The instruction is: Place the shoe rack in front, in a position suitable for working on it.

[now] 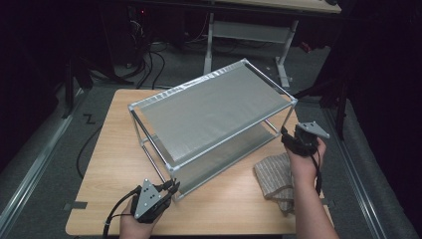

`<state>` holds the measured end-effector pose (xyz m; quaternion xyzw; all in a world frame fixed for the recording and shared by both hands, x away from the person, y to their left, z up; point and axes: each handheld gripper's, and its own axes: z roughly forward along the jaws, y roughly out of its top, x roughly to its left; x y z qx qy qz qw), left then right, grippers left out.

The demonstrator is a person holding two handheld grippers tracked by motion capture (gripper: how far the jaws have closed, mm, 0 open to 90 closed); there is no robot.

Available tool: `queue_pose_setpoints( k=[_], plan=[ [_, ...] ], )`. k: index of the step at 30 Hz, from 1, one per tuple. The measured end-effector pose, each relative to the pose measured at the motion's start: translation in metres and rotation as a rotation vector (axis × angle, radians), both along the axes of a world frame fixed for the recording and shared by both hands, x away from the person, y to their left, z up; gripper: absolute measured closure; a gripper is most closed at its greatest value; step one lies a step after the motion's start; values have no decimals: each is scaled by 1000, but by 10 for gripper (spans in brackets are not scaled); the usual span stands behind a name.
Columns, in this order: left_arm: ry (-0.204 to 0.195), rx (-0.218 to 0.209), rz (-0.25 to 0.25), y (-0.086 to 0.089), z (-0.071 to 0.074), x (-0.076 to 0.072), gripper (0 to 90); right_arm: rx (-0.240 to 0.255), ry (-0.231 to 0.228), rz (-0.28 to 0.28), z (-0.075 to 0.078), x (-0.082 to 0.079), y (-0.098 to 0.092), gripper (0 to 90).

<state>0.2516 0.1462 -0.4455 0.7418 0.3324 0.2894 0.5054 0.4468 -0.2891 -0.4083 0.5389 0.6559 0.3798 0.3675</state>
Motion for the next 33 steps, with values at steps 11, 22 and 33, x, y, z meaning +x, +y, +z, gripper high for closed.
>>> queue_pose_setpoints(
  k=[11, 22, 33],
  plan=[
    [3, 2, -41, 0, 0, -10, 790, -33, 11, 39, -12, -23, 4, 447],
    [14, -10, -64, 9, 0, -35, 791, 9, -16, -30, -9, 27, 3, 614],
    [10, -7, -70, 9, 0, -46, 789, 13, -29, -65, -1, 42, 7, 804]
  ],
)
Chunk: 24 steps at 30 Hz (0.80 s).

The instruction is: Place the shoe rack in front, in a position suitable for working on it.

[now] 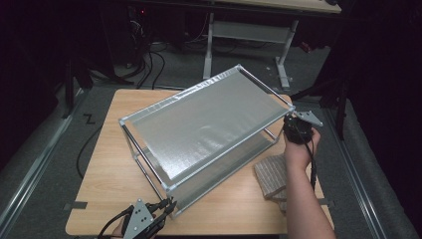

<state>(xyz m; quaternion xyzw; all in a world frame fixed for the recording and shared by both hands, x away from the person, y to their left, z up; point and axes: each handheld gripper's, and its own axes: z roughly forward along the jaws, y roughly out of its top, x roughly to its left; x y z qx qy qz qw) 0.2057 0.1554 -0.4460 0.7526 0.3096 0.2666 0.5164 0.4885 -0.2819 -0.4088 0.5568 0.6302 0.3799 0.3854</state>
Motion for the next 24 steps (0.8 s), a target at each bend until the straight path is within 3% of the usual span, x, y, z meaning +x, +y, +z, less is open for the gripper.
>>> queue_pose_setpoints(
  k=[3, 8, 13, 24],
  plan=[
    [0, 9, -3, -2, 0, 4, 788, -11, 11, -2, 2, -2, -5, 803],
    [10, 13, 5, -10, 2, 22, 788, 0, 12, -29, 1, -1, -20, 787],
    [-3, 15, 11, -19, 0, 36, 785, 3, 11, -46, -4, -7, -26, 620],
    [-12, 10, -10, -16, -1, 30, 784, 22, 26, 66, -21, -74, -26, 456]
  ],
)
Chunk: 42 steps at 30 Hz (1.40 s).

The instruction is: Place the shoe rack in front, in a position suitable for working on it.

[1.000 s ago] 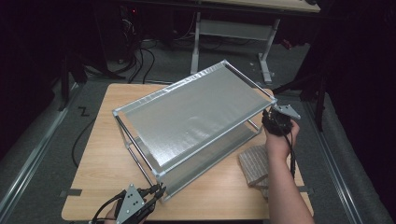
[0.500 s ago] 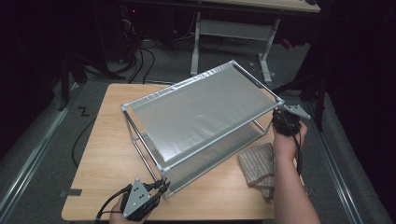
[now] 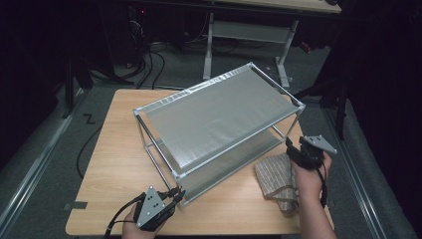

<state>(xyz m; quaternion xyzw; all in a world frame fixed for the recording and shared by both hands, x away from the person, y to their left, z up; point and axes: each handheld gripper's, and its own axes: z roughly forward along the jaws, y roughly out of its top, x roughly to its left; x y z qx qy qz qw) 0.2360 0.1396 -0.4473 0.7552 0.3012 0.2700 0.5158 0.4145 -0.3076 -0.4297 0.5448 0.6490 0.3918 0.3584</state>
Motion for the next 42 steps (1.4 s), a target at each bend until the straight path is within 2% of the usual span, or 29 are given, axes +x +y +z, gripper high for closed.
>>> queue_pose_setpoints(
  k=[5, 8, 11, 14, 16, 18, 19, 21, 23, 26, 31, 38, 42],
  plan=[
    [-28, 42, 9, 2, 0, -6, 766, -4, -9, 40, -6, -41, 6, 402],
    [-32, 21, 20, 4, -3, -7, 687, -2, 12, 51, -14, -63, 8, 364],
    [-32, 27, 30, 7, -7, -8, 597, -16, 33, 48, -23, -81, 11, 327],
    [-11, 26, 26, 8, -11, -6, 537, -32, 36, 51, -28, -91, 14, 302],
    [39, 17, 1, 9, -17, -1, 509, -37, 45, 49, -34, -96, 16, 290],
    [59, 21, -10, 10, -24, 2, 517, -33, 66, 49, -40, -98, 16, 274],
    [63, 40, -14, 9, -27, 3, 521, -28, 81, 53, -44, -98, 16, 266],
    [65, 54, -11, 8, -29, 4, 522, -19, 127, 73, -52, -98, 16, 248],
    [55, 41, -4, 9, -29, 5, 521, -8, 166, 76, -57, -98, 15, 245],
    [50, 20, -6, 10, -29, 4, 534, -27, 192, 89, -62, -97, 14, 246],
    [64, 12, -1, 11, -29, 3, 583, -29, 192, 94, -62, -97, 15, 246],
    [72, 0, -7, 13, -30, 4, 589, -26, 208, 94, -66, -95, 16, 239],
    [71, 3, -9, 10, -32, 5, 589, -24, 220, 97, -67, -88, 15, 256]
  ],
)
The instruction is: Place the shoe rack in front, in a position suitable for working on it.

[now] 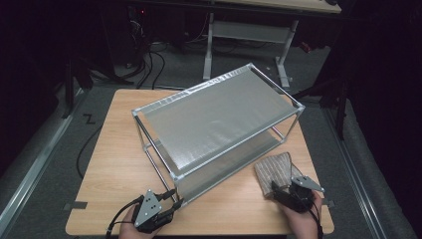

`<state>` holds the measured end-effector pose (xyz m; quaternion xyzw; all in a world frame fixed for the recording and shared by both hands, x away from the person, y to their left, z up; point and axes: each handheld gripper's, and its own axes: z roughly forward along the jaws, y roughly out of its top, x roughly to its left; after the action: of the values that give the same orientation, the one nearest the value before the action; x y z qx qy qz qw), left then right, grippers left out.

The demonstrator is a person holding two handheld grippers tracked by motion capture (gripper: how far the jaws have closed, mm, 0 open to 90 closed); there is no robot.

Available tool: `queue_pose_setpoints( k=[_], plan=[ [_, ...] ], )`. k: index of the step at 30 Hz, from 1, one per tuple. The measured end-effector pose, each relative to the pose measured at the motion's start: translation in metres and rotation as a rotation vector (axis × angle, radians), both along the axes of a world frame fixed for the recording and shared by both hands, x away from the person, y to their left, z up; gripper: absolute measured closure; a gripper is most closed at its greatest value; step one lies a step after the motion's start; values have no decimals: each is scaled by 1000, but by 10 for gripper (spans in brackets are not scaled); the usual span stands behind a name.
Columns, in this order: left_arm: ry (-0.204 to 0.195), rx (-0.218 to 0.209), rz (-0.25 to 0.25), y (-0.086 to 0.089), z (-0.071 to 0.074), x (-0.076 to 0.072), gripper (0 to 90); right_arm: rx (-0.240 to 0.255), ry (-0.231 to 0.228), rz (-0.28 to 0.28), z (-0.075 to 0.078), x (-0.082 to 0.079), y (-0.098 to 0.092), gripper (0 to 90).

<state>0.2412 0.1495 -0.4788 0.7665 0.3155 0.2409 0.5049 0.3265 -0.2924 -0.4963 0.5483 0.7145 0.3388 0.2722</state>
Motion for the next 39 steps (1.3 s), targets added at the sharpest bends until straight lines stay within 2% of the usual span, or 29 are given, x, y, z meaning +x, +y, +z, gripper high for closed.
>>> queue_pose_setpoints(
  k=[3, 4, 5, 8, 12, 16, 21, 26, 33, 39],
  plan=[
    [-8, -4, -7, -1, 0, 1, 605, -13, 27, 17, -4, 3, 2, 300],
    [-10, -2, -9, -2, 0, 1, 608, -17, 28, 17, -4, 2, 2, 318],
    [-12, -3, -11, -2, 0, 1, 612, -42, 24, 28, -4, 0, 3, 341],
    [-15, -13, -15, -3, 0, 3, 623, -57, 22, 37, -4, -4, 4, 383],
    [-18, -17, -29, -4, 0, 4, 626, -61, 21, 36, -4, -6, 4, 406],
    [-25, -36, -22, -3, 1, 4, 591, -81, 20, 37, -5, -7, 7, 412],
    [-17, -64, 13, -1, 0, 4, 536, -57, 32, 30, -4, -5, 6, 399],
    [-22, -65, 17, -1, 0, 6, 487, -67, 36, 34, -4, -4, 6, 401],
    [-21, -65, 16, -2, -1, 6, 480, -48, 35, 49, -5, -5, 4, 441],
    [-31, -65, 24, 0, 0, 3, 481, -52, 33, 51, -5, -5, 5, 455]
  ],
)
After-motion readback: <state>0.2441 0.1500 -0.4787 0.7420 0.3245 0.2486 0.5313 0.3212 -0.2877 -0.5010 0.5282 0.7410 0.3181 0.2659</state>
